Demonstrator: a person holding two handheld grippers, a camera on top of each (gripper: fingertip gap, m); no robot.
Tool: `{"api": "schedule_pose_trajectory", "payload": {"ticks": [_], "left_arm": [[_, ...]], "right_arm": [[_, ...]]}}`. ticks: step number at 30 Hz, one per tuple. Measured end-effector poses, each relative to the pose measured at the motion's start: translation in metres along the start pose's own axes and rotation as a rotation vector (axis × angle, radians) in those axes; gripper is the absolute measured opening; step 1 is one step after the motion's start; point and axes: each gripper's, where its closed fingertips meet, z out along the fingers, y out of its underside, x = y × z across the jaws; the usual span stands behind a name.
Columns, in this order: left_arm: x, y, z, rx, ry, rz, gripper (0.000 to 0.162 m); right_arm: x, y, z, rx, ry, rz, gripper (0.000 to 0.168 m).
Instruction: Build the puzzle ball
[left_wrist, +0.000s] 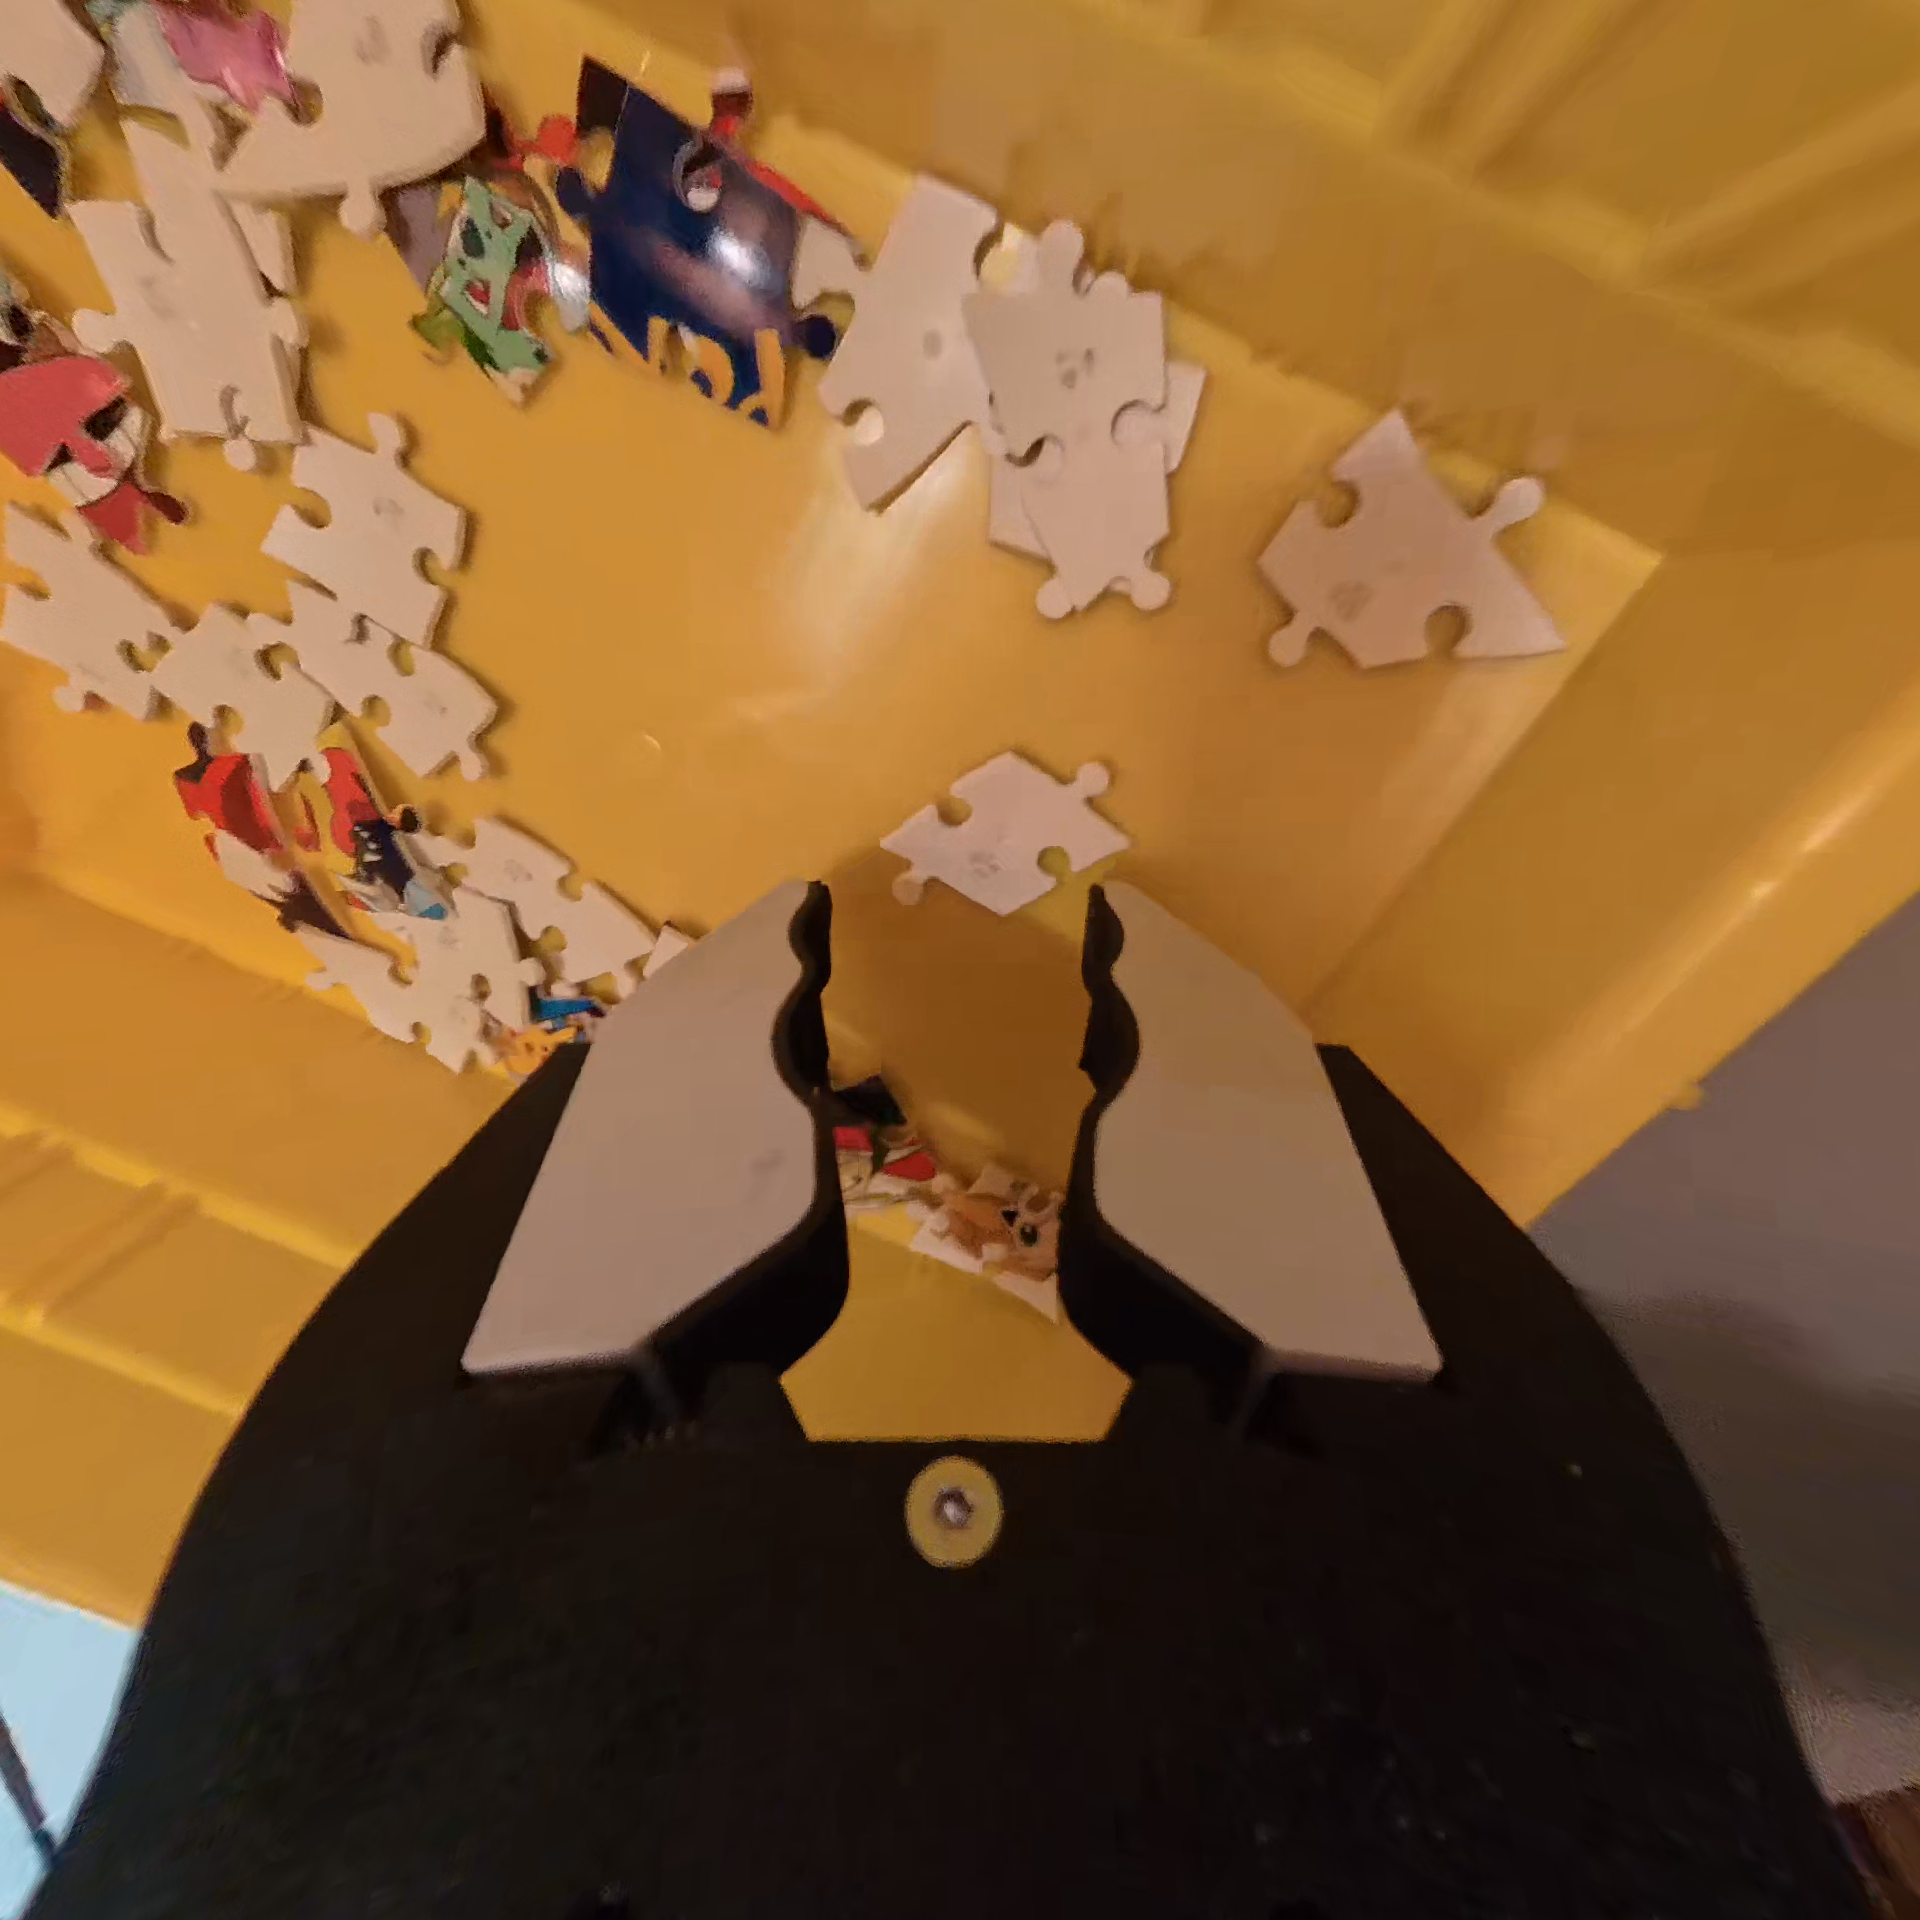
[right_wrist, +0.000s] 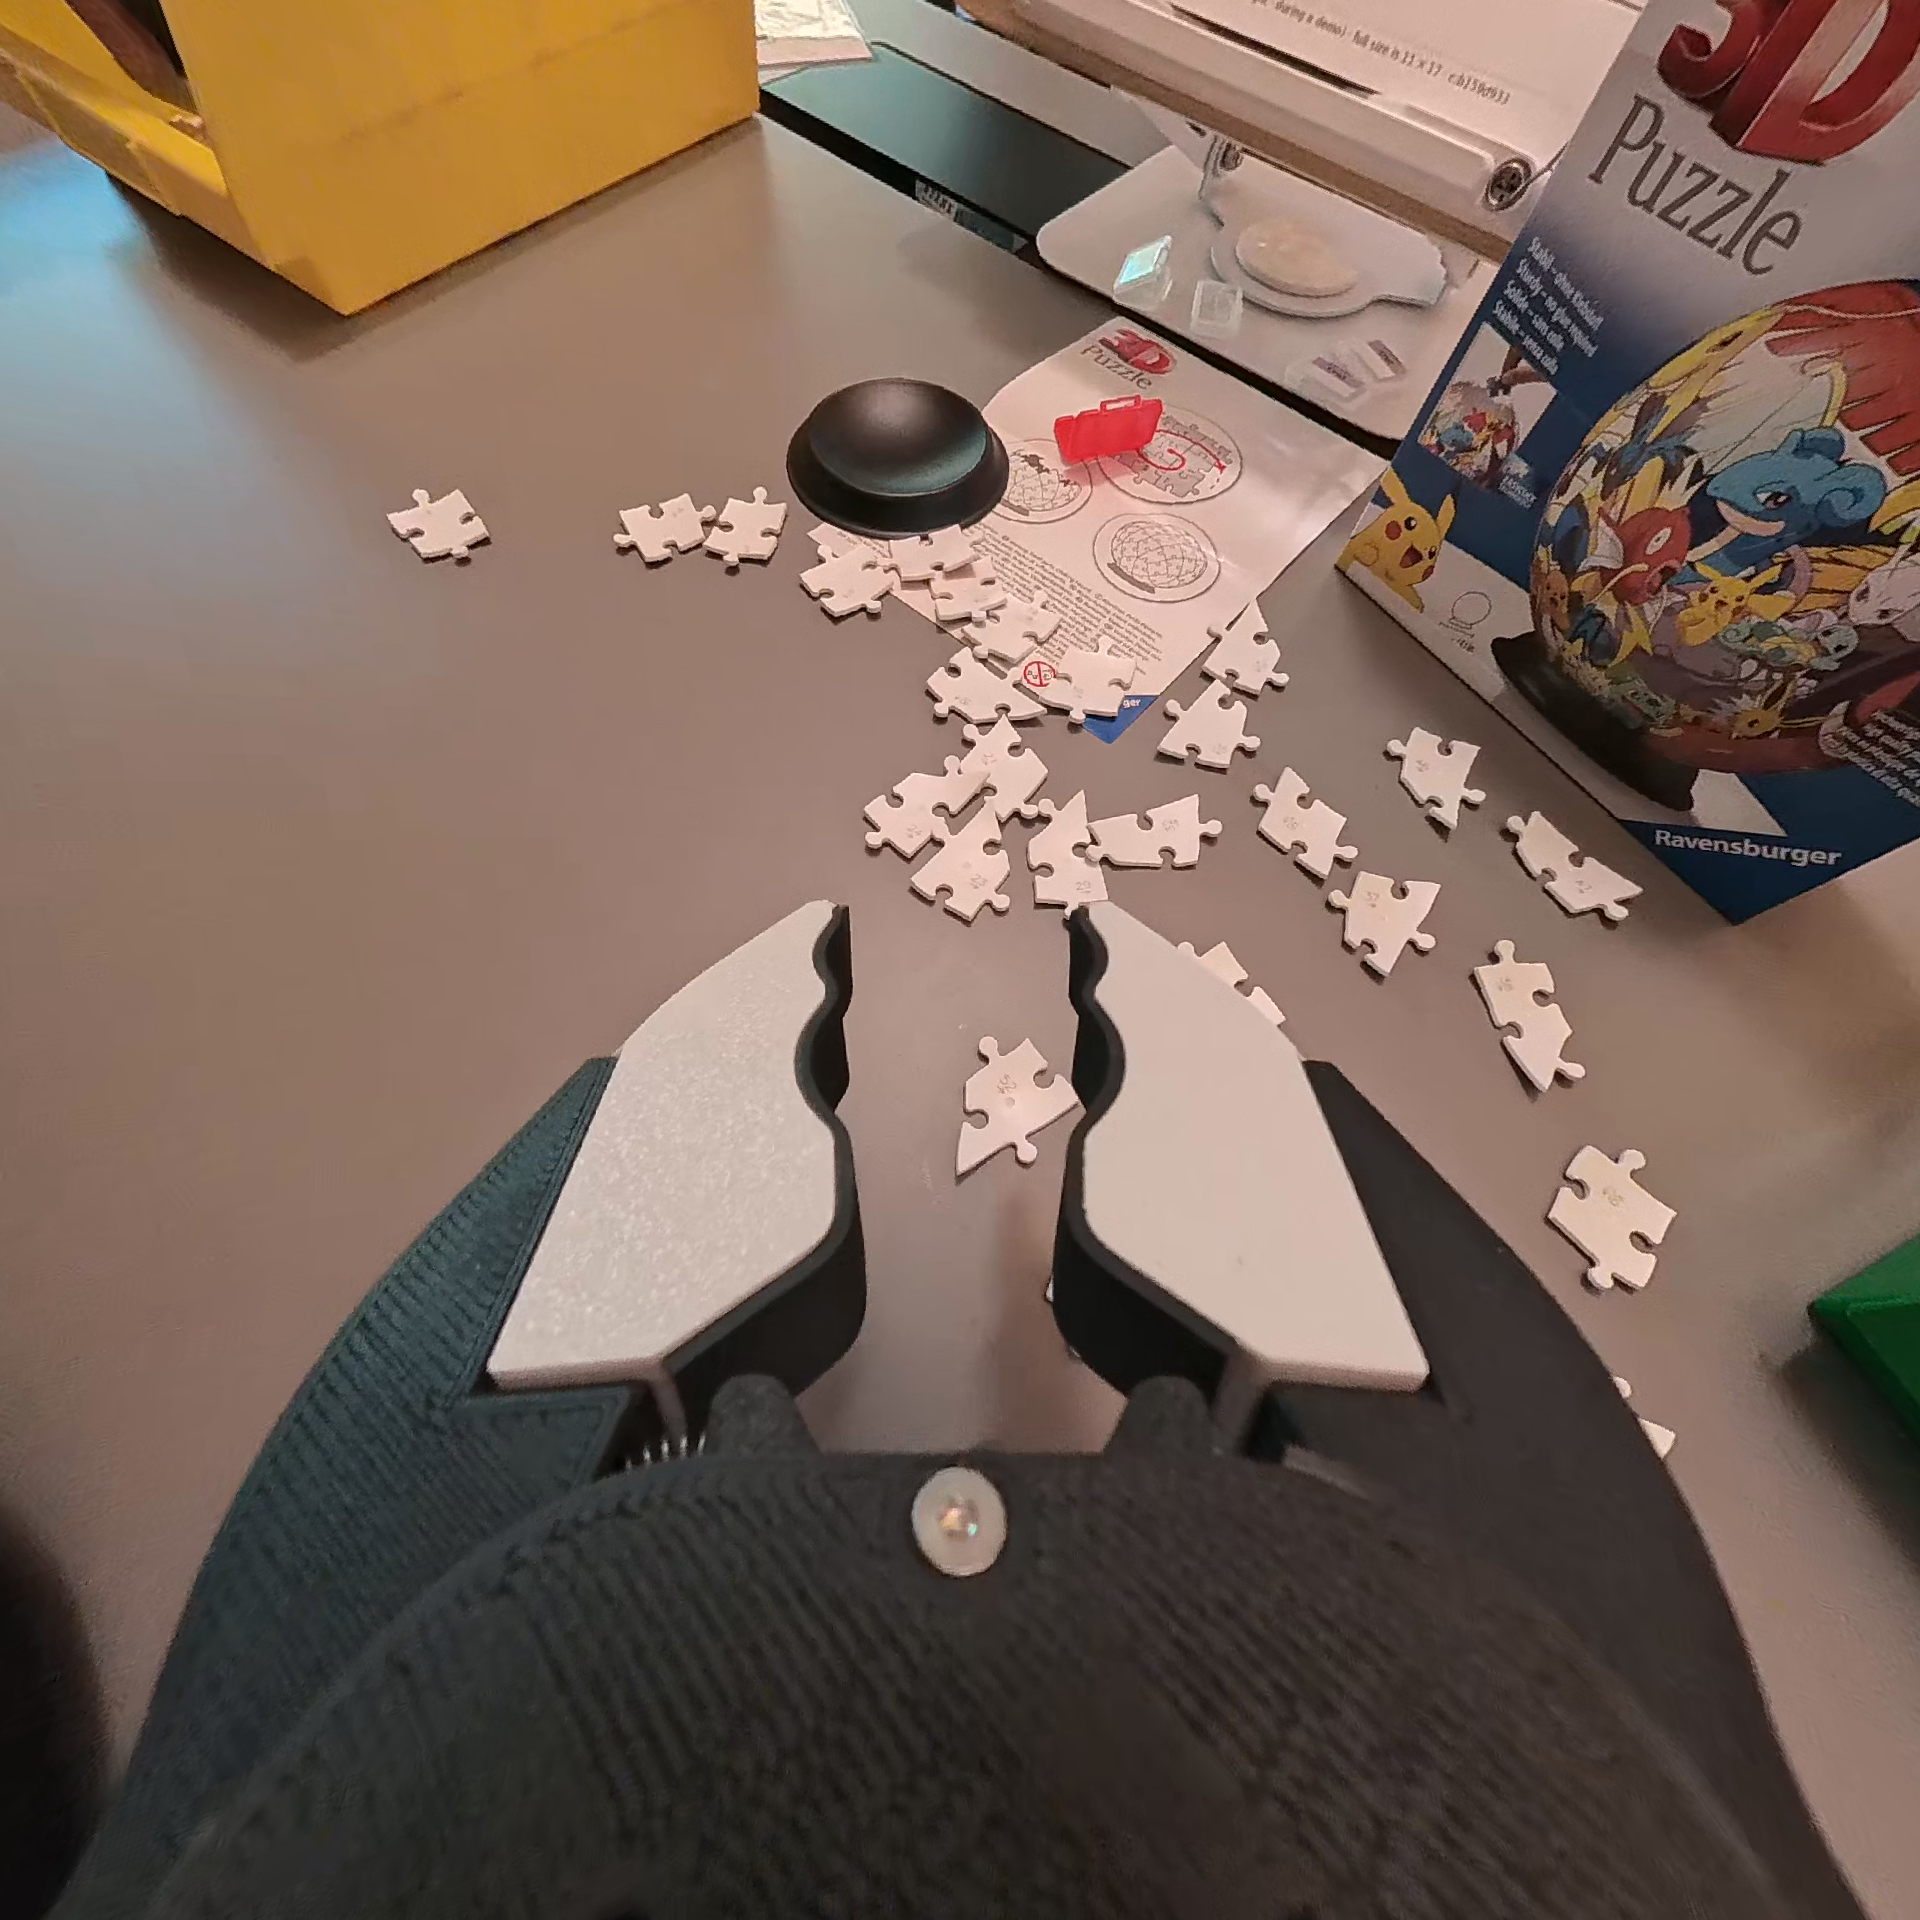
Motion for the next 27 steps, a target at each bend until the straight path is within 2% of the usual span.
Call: {"api": "schedule_pose_trajectory", "payload": {"ticks": [1, 5, 6, 7, 13, 17, 21, 24, 27], "left_arm": [[0.003, -0.001, 0.002, -0.008, 0.033, -0.003, 0.044], [0.008, -0.011, 0.004, 0.023, 0.115, -0.059, 0.041], [0.007, -0.011, 0.004, 0.020, 0.110, -0.066, 0.040], [0.007, -0.011, 0.004, 0.018, 0.107, -0.077, 0.030], [0.008, -0.011, 0.004, 0.010, 0.086, -0.117, 0.028], [0.008, -0.014, -0.003, 0.082, 0.038, -0.151, 0.026], [-0.003, -0.031, -0.045, 0.313, -0.070, -0.292, 0.026], [-0.002, -0.053, -0.106, 0.577, -0.148, -0.432, 0.027], [0.035, -0.102, -0.176, 0.930, -0.111, -0.484, 0.026]], "right_arm": [[0.000, 0.000, 0.000, -0.001, 0.000, -0.001, 0.041], [0.000, 0.002, 0.000, -0.006, 0.001, -0.008, 0.041], [0.001, 0.003, -0.001, -0.009, 0.004, -0.007, 0.041], [0.002, 0.003, -0.001, -0.008, 0.006, -0.004, 0.041], [0.000, 0.001, 0.002, 0.005, -0.007, 0.003, 0.040], [-0.001, 0.003, 0.001, -0.004, -0.007, -0.030, 0.041], [0.004, -0.006, -0.007, 0.062, 0.017, -0.037, 0.041], [0.002, -0.022, -0.009, 0.167, 0.037, -0.048, 0.041], [-0.018, -0.046, -0.004, 0.303, 0.025, -0.073, 0.042]]}}
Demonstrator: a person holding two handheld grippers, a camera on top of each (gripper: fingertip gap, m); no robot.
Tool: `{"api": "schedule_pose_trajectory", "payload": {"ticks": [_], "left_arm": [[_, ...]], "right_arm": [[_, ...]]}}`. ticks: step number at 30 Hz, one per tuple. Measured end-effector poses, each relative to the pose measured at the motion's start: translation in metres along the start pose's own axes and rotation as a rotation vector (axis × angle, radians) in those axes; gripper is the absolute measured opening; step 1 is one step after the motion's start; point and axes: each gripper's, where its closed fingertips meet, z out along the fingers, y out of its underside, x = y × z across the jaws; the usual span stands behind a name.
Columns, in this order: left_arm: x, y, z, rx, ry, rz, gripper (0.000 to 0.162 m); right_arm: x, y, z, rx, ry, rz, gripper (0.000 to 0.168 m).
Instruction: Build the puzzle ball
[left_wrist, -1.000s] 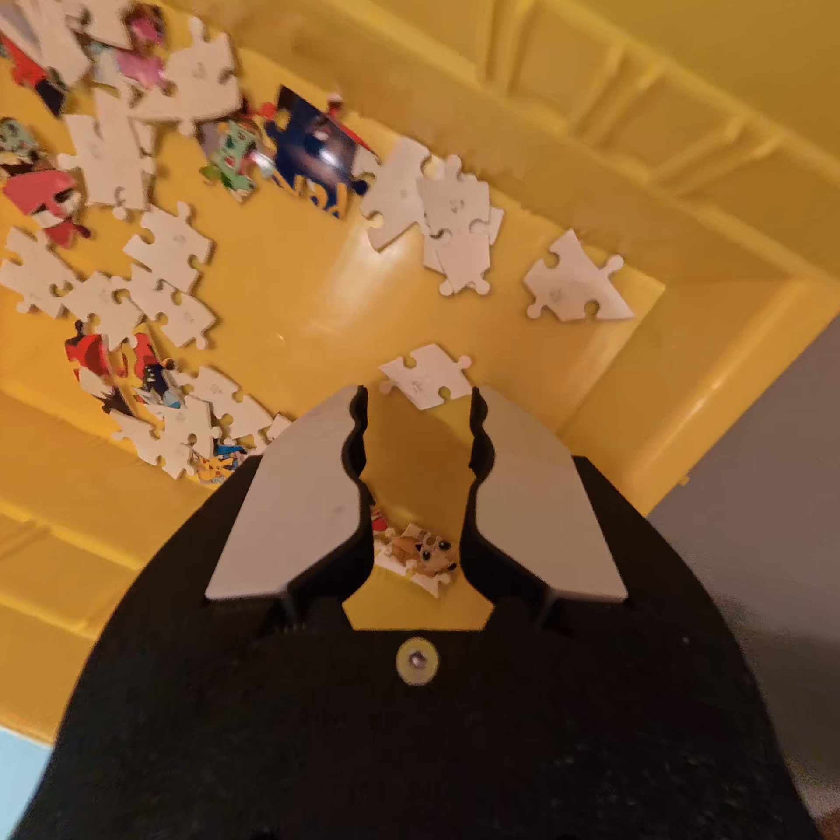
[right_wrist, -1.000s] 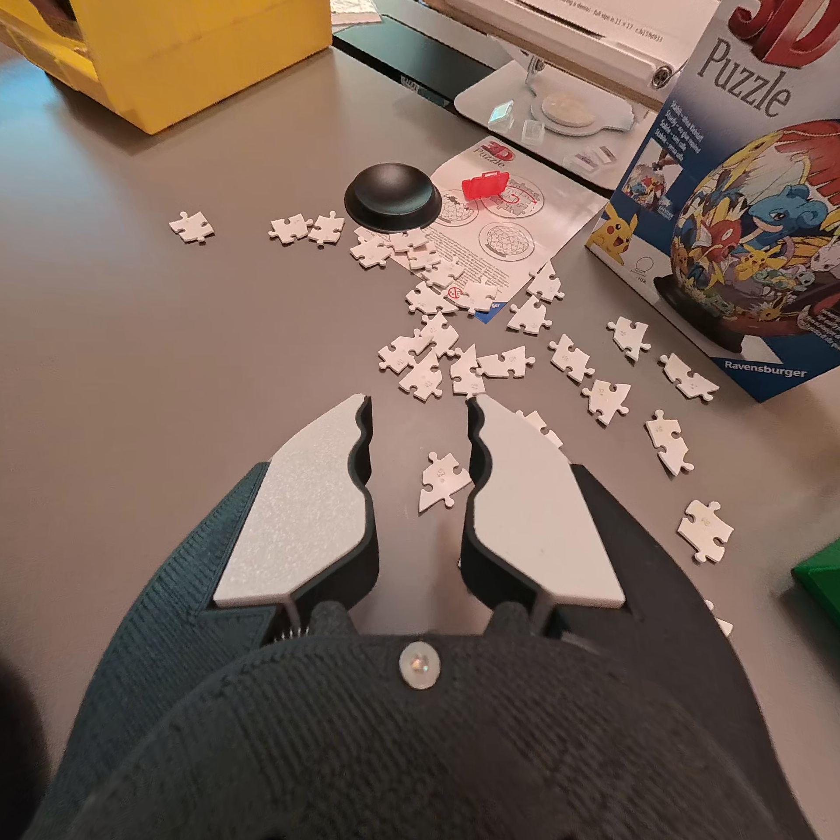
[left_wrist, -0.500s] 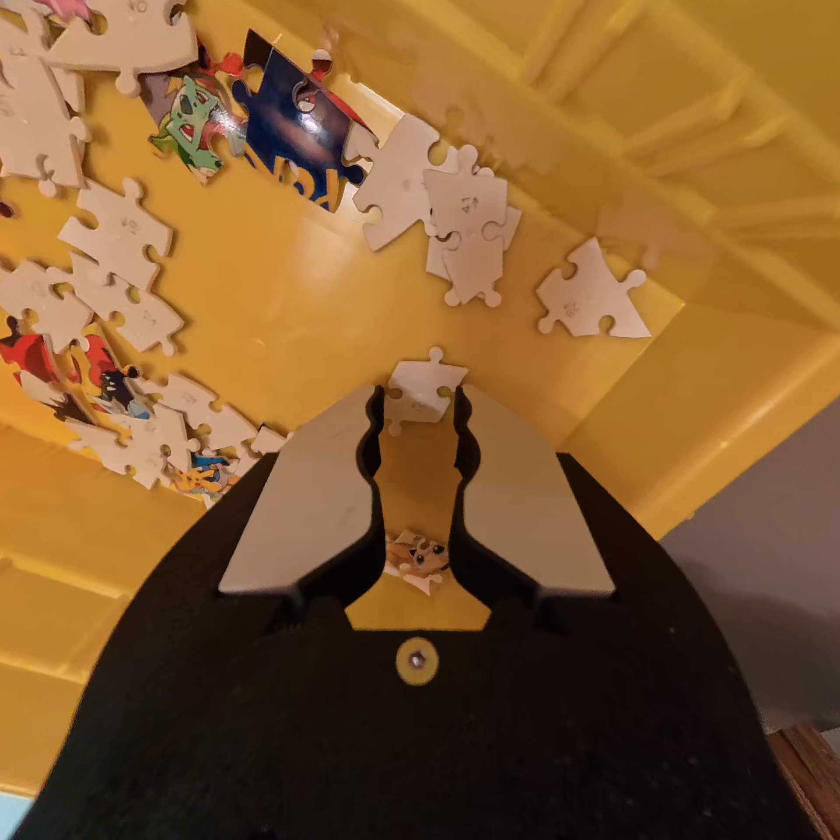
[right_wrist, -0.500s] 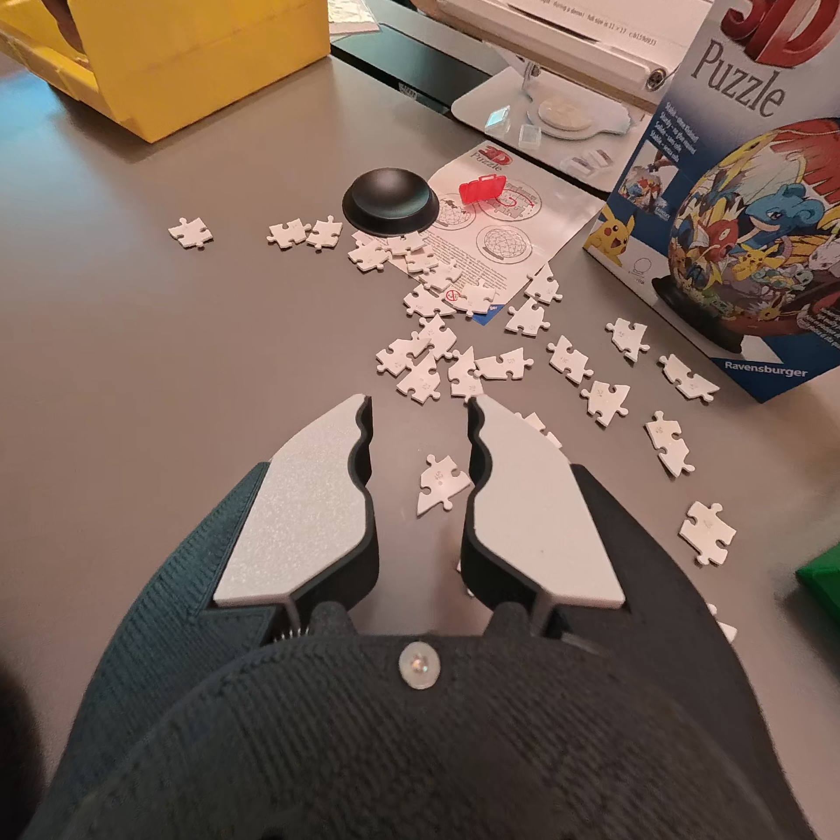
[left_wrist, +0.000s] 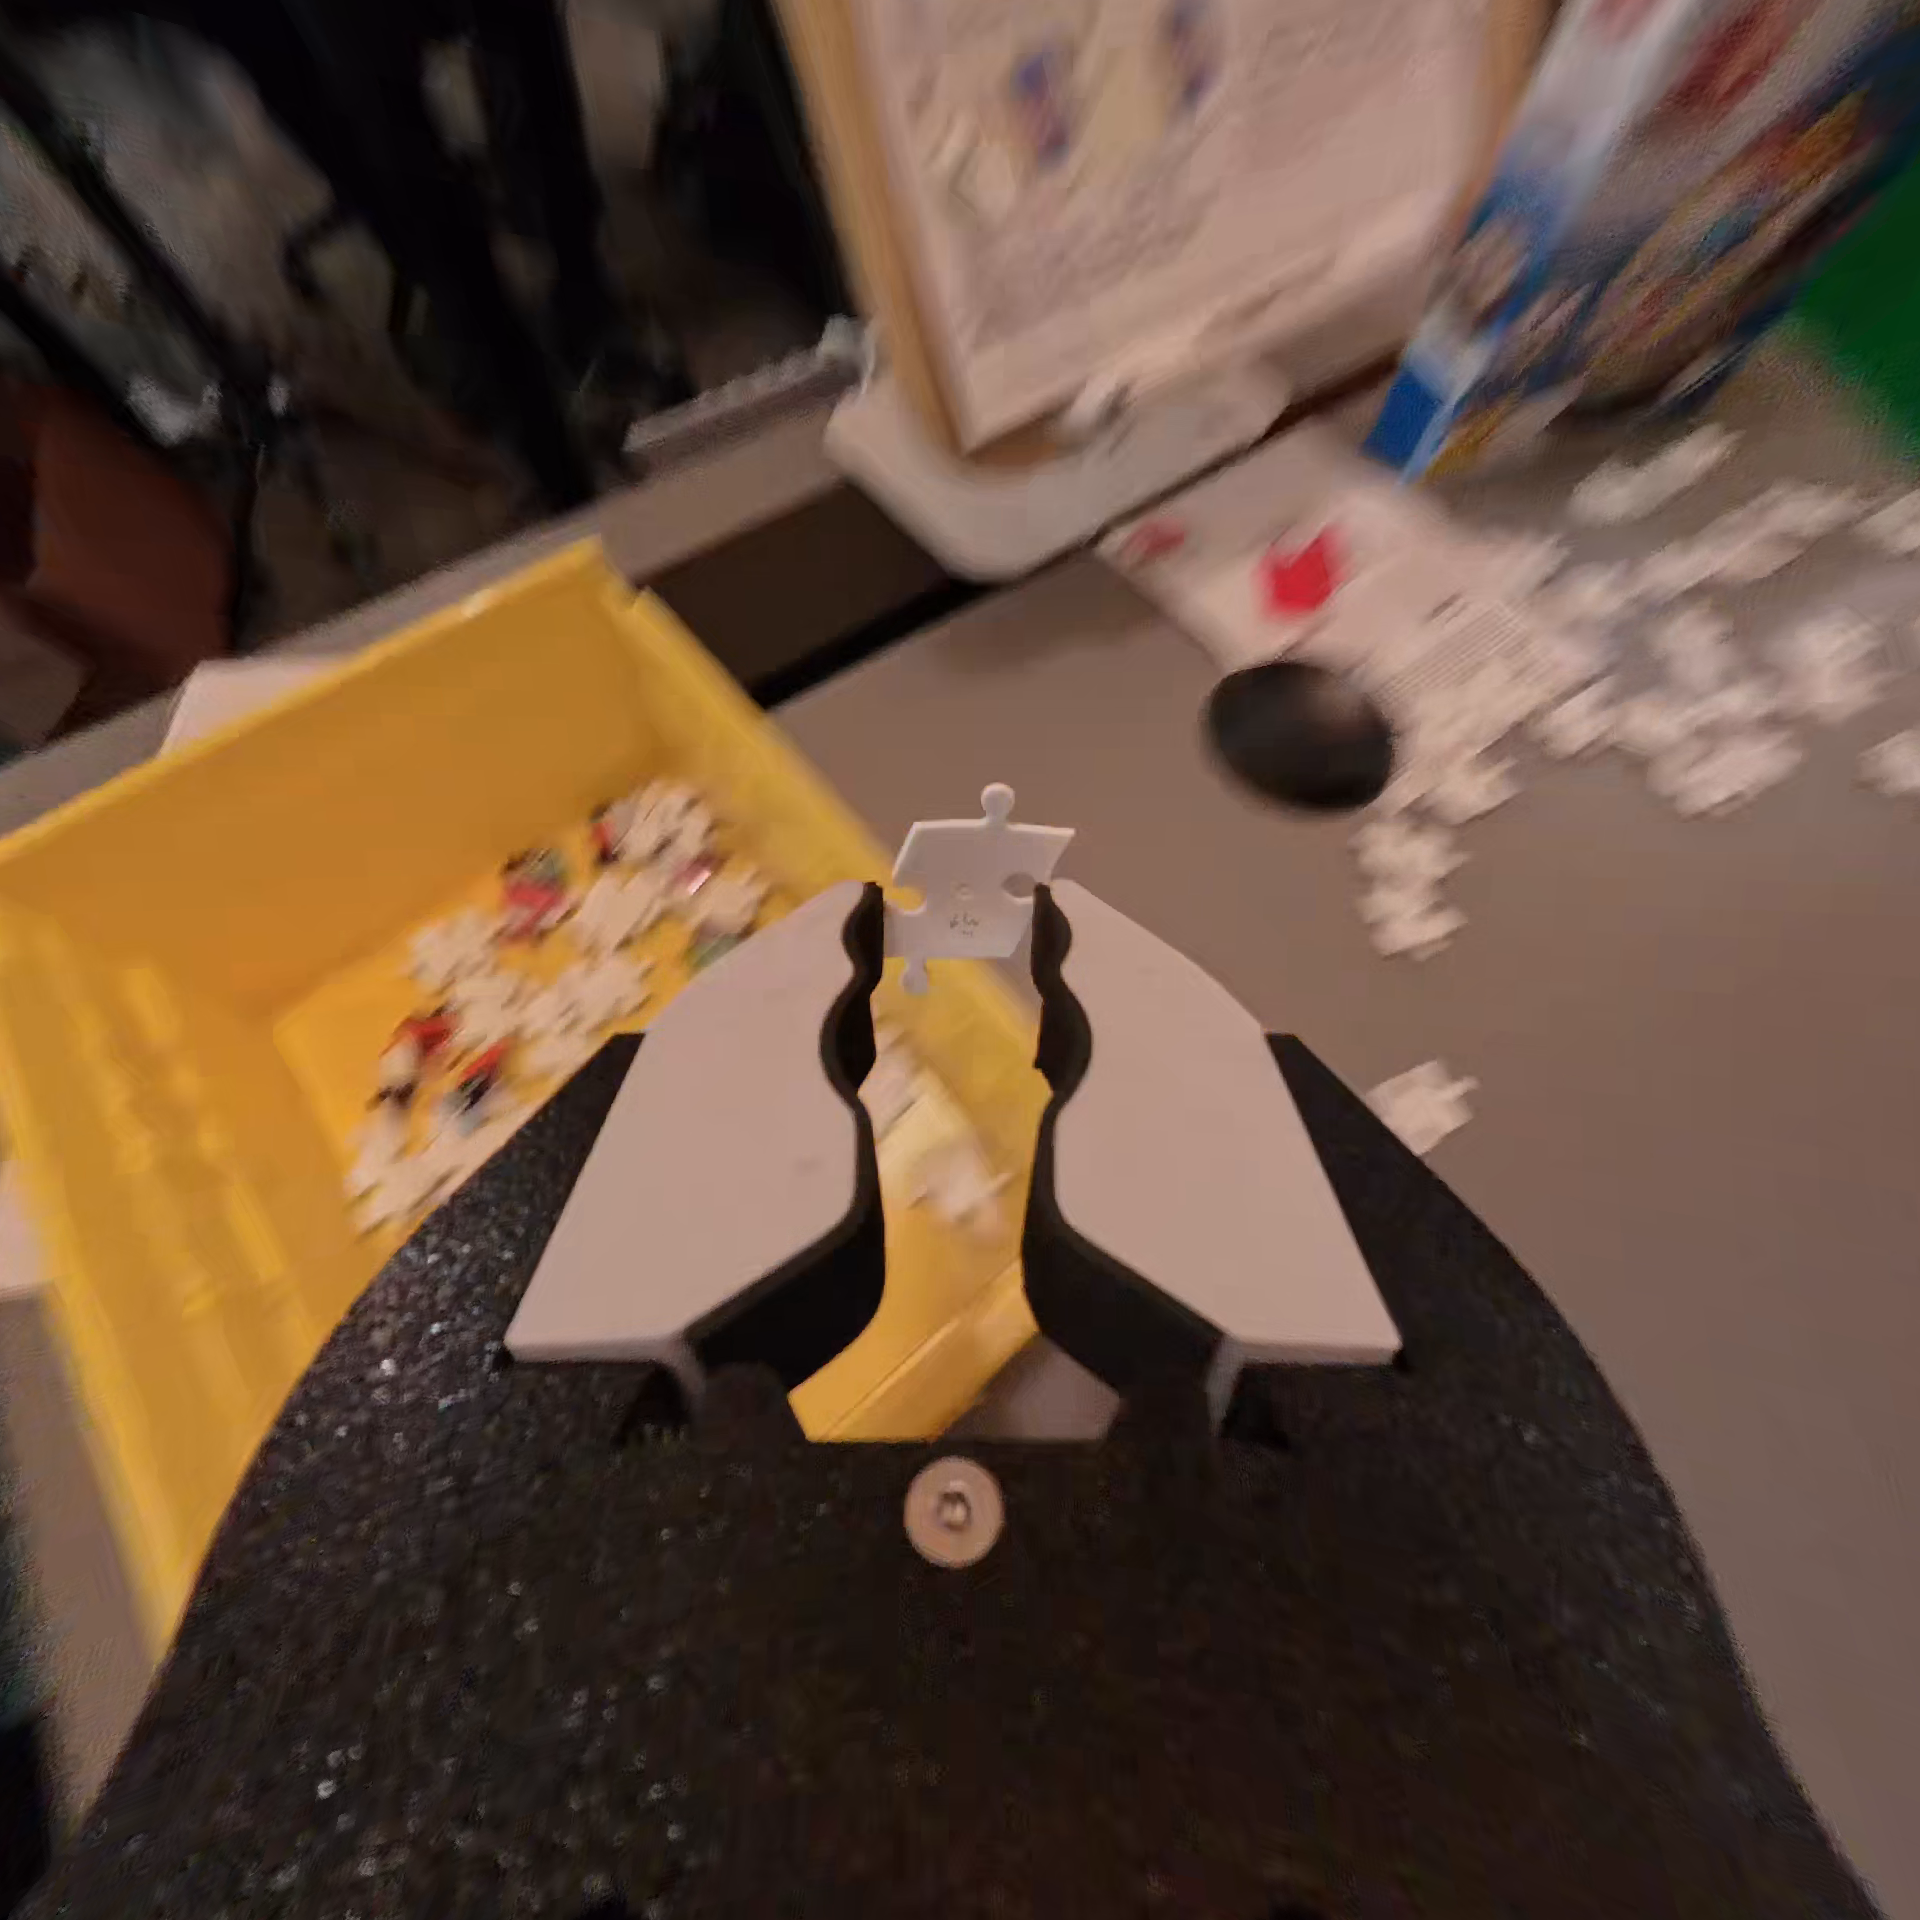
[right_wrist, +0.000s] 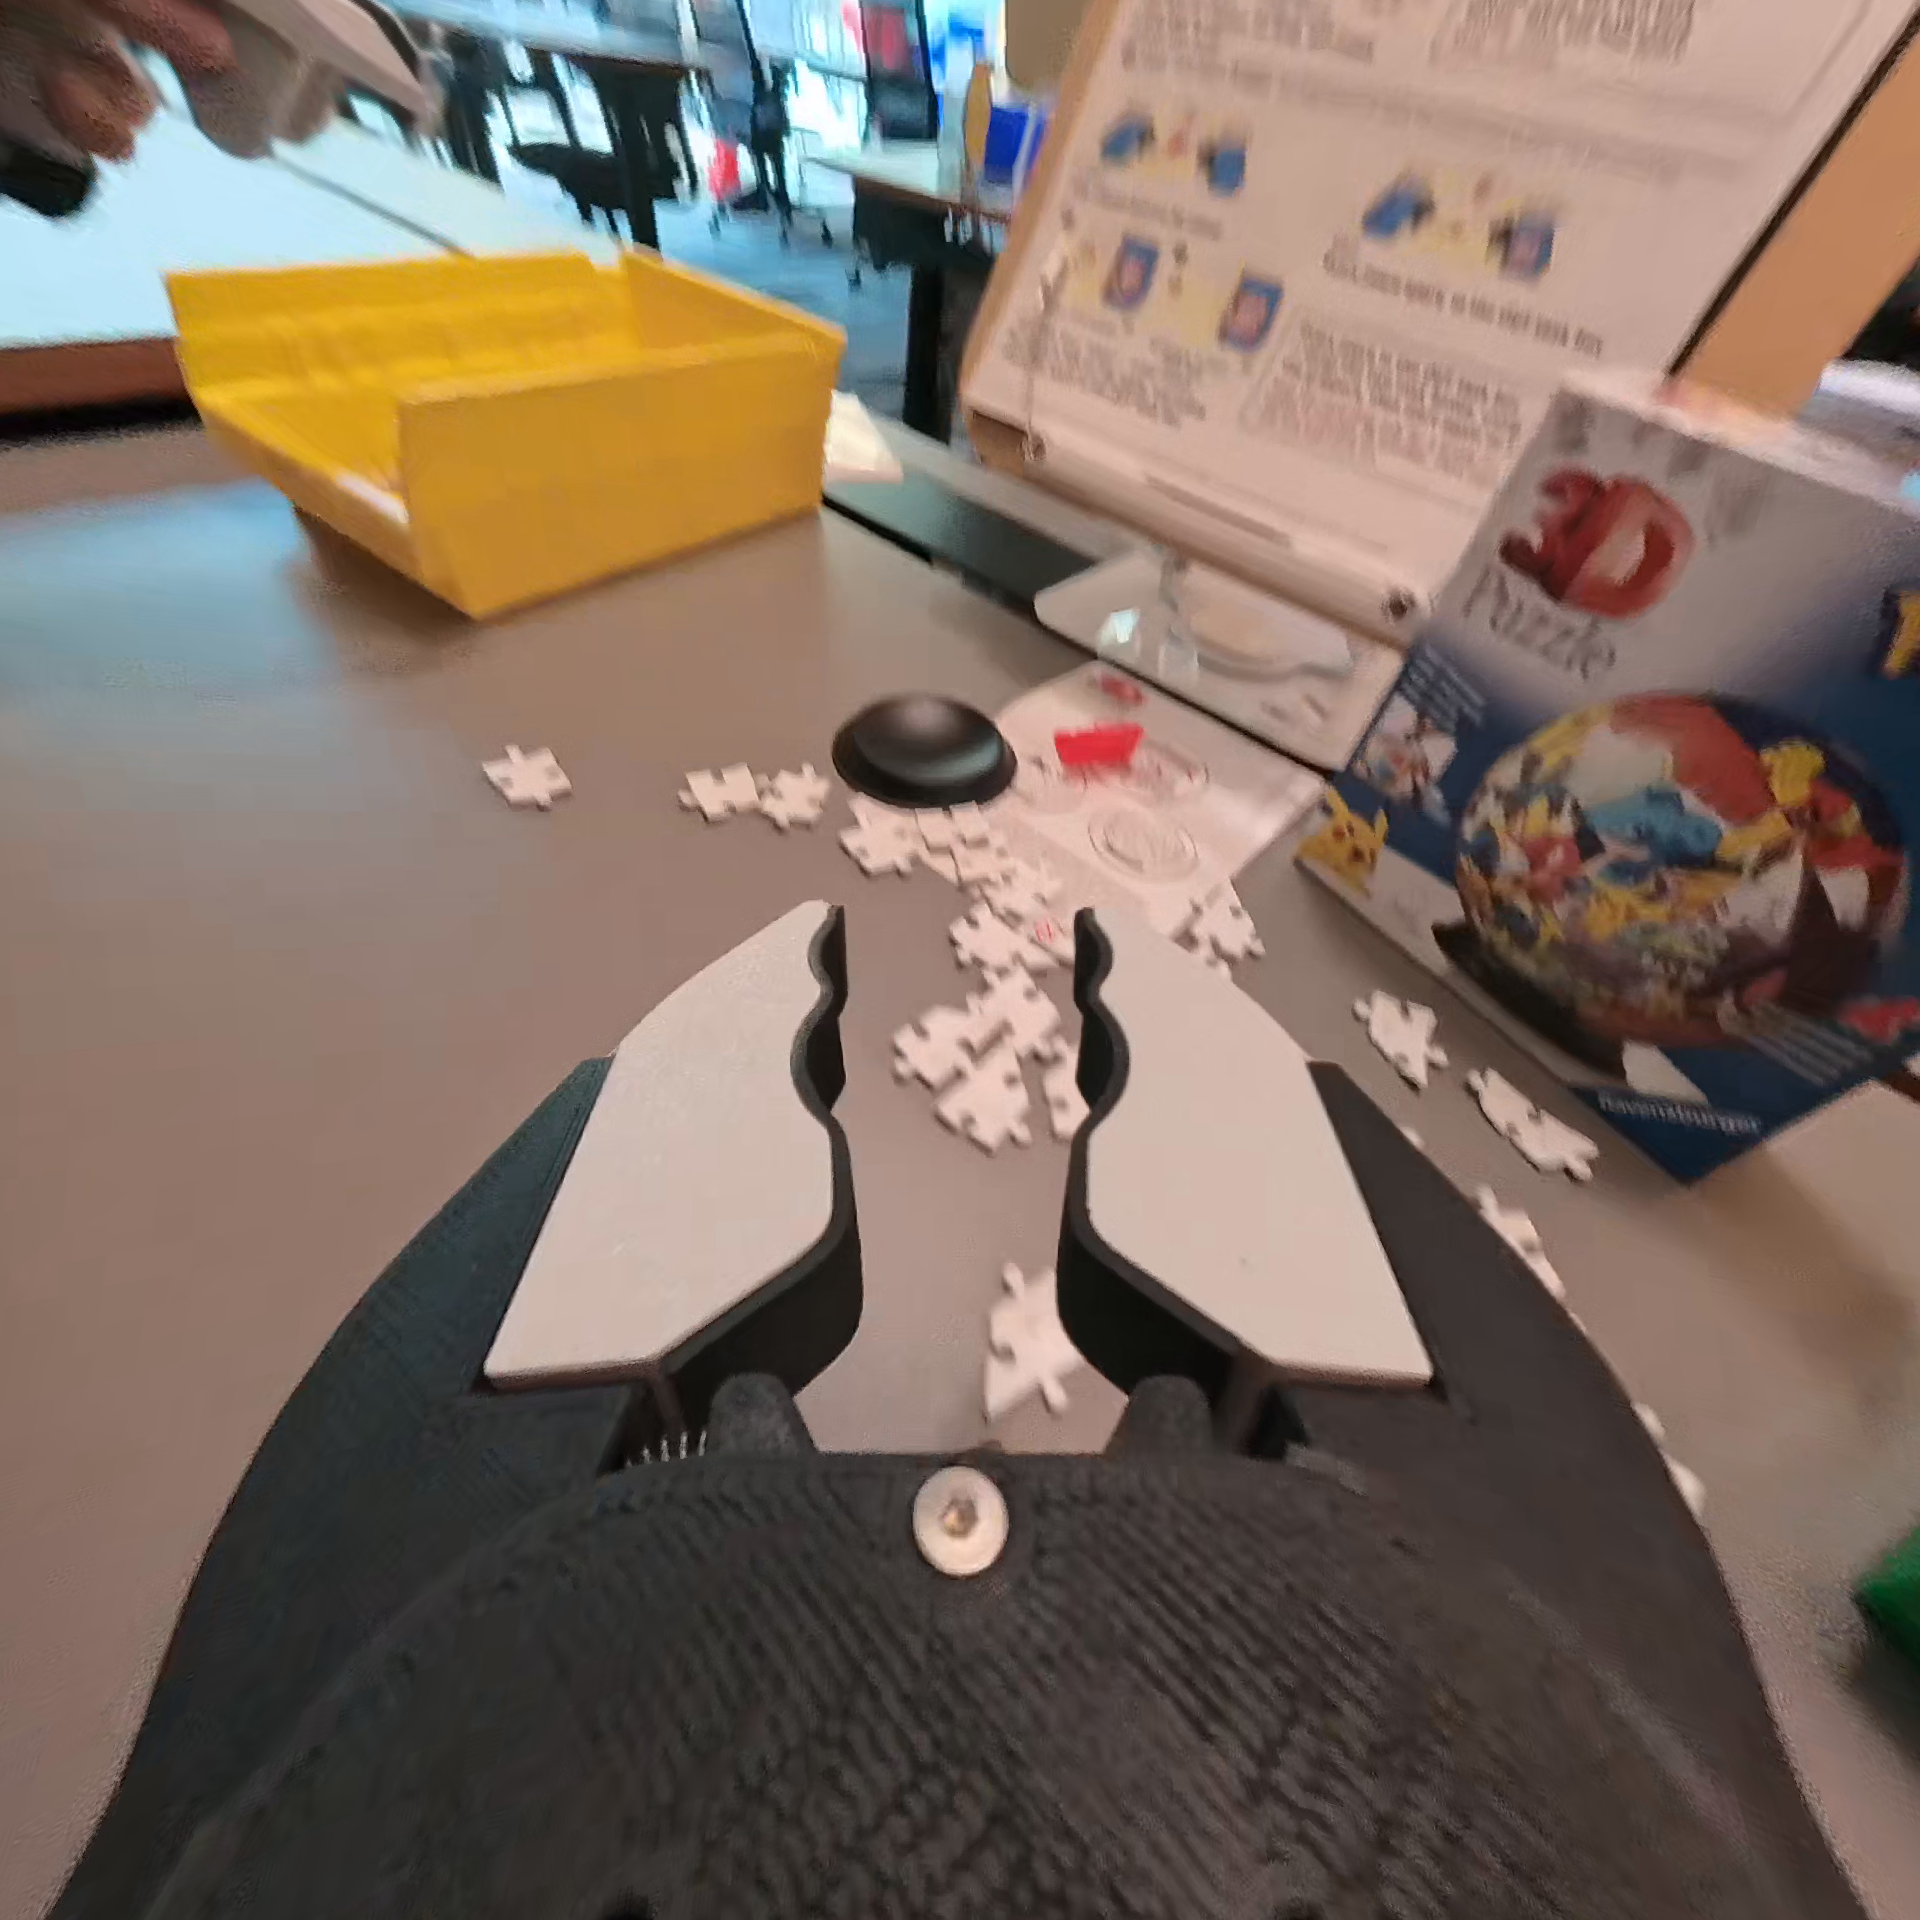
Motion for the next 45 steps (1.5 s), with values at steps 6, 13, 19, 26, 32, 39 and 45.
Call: {"api": "schedule_pose_trajectory", "payload": {"ticks": [6, 13, 19, 26, 32, 39, 45], "left_arm": [[0.175, -0.050, 0.021, 0.384, 0.339, -0.159, 0.026], [0.282, -0.057, 0.062, 0.536, 0.707, -0.647, 0.026], [0.307, -0.053, 0.078, 0.505, 0.820, -0.891, 0.026], [0.313, -0.046, 0.086, 0.454, 0.783, -0.930, 0.026], [0.321, -0.038, 0.091, 0.427, 0.779, -0.916, 0.026], [0.293, -0.022, 0.099, 0.433, 0.562, -0.642, 0.053], [0.276, 0.009, 0.101, 0.331, 0.429, -0.433, 0.057]], "right_arm": [[-0.041, -0.035, 0.026, 0.218, 0.030, 0.003, 0.041], [-0.041, -0.048, 0.024, 0.228, 0.159, -0.119, 0.033], [-0.044, -0.056, 0.025, 0.264, 0.123, -0.142, 0.027], [-0.041, -0.064, 0.031, 0.277, 0.138, -0.196, 0.016], [-0.038, -0.058, 0.027, 0.242, 0.114, -0.185, 0.002], [0.049, 0.002, 0.025, -0.165, -0.022, 0.208, 0.002], [0.075, 0.052, 0.061, -0.429, -0.248, 0.554, 0.002]]}}
